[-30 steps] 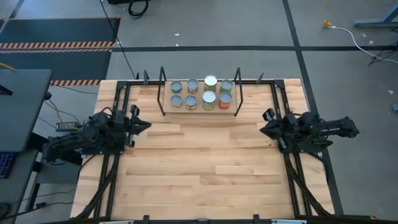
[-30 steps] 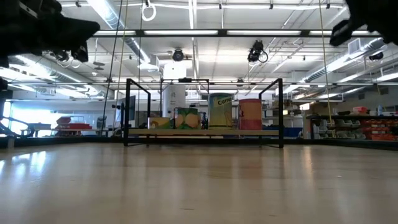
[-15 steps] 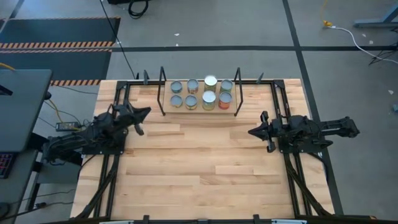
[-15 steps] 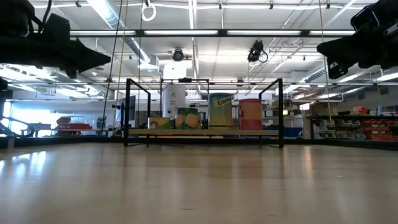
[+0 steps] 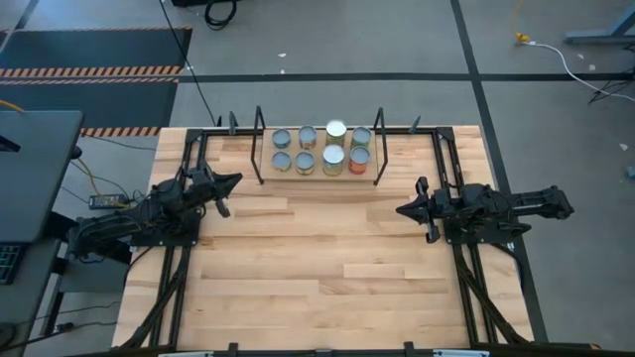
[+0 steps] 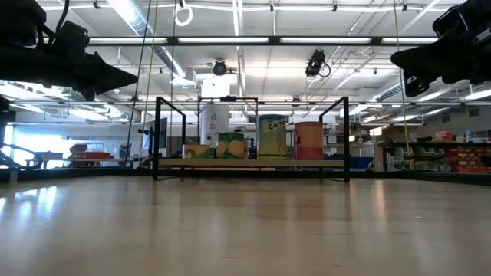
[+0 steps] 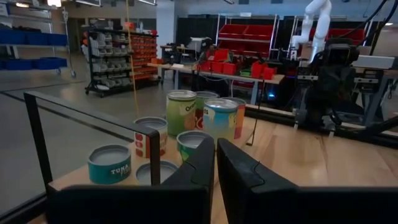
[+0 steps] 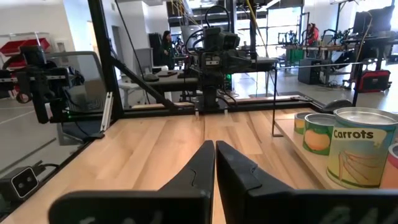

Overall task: Pick and place cans onto a shelf
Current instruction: Return to Home Position

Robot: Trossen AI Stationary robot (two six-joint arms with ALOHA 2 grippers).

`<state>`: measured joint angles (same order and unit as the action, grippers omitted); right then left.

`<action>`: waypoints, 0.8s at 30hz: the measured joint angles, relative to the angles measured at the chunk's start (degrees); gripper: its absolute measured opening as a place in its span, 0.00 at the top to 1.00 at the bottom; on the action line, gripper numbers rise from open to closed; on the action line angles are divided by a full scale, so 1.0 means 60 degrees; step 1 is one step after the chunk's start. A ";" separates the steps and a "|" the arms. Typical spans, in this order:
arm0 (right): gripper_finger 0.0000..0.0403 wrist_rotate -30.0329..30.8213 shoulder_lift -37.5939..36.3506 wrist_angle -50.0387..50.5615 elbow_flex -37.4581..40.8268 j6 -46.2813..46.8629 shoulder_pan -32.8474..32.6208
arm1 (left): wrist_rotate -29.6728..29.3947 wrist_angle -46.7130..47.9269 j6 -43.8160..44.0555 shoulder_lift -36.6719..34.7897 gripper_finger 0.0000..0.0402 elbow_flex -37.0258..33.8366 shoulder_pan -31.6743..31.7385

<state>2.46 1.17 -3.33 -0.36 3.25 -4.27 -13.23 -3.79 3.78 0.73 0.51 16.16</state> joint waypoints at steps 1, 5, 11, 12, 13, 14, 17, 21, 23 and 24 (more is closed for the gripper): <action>0.94 0.0000 0.0000 0.0000 0.0000 0.0000 0.0000 | 0.0000 0.0000 0.0000 0.0000 0.94 0.0000 0.0000; 0.94 0.0000 0.0000 0.0000 0.0000 0.0000 0.0000 | -0.0004 0.0000 0.0000 0.0000 0.94 0.0000 0.0000; 0.94 0.0000 0.0000 0.0000 0.0000 0.0000 0.0000 | -0.0004 0.0000 -0.0002 0.0000 0.94 0.0000 0.0000; 0.94 0.0000 0.0000 0.0000 0.0000 0.0000 0.0000 | -0.0005 0.0000 -0.0002 0.0000 0.94 -0.0004 0.0000; 0.94 0.0000 0.0000 0.0000 0.0000 0.0000 0.0000 | -0.0007 0.0000 -0.0005 0.0000 0.94 -0.0004 0.0000; 0.94 0.0000 0.0000 0.0000 0.0000 0.0000 0.0000 | -0.0007 0.0000 -0.0002 0.0000 0.94 -0.0004 0.0000; 0.94 0.0000 0.0000 0.0000 0.0000 0.0000 0.0000 | -0.0006 0.0000 -0.0005 0.0000 0.93 -0.0004 0.0000; 0.94 0.0000 0.0000 0.0004 0.0000 0.0001 0.0000 | -0.0007 0.0000 -0.0005 0.0000 0.94 -0.0004 0.0000; 0.94 0.0000 0.0000 0.0004 0.0000 0.0000 0.0000 | -0.0007 0.0000 -0.0005 0.0000 0.94 -0.0004 0.0000; 0.94 0.0000 0.0000 0.0004 0.0000 0.0000 0.0000 | -0.0007 0.0000 -0.0005 0.0000 0.94 -0.0004 0.0000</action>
<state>2.46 1.17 -3.31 -0.36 3.25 -4.27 -13.28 -3.79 3.75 0.73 0.49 16.16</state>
